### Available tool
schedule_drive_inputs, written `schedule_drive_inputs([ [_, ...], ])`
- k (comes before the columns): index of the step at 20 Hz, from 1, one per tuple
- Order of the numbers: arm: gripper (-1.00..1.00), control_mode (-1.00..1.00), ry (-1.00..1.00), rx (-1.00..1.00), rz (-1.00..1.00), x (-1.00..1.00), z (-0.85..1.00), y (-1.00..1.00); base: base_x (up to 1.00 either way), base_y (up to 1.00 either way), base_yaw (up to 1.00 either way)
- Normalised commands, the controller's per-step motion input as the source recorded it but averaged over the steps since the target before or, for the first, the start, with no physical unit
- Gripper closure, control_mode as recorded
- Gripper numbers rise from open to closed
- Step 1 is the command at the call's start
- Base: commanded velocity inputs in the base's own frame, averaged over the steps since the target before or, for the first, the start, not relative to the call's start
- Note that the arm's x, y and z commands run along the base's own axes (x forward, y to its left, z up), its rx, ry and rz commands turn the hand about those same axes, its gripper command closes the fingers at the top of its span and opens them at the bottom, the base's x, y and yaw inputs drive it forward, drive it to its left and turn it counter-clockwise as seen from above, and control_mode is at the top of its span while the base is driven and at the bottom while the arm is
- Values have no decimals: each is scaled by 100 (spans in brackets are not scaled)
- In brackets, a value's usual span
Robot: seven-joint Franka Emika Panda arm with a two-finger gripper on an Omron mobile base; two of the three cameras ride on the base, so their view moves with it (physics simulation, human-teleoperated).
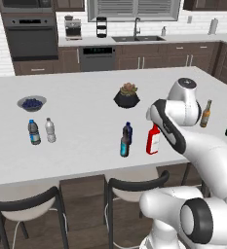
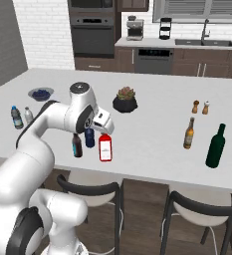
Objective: Move the plastic bottles in the middle to the plastics group, and the glass bottles in the middle to the glass group.
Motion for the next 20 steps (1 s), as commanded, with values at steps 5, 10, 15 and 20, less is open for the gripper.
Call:
schedule_drive_inputs([
  [5,-100,-100,0,0,0,5,-14,-2,0,0,0],
  [10,-100,-100,2,-1,1,18,-1,-5,0,0,0],
  [15,-100,-100,5,-3,3,27,0,-3,0,0,0],
  [20,-100,-100,1,-1,2,0,-13,-1,0,0,0],
])
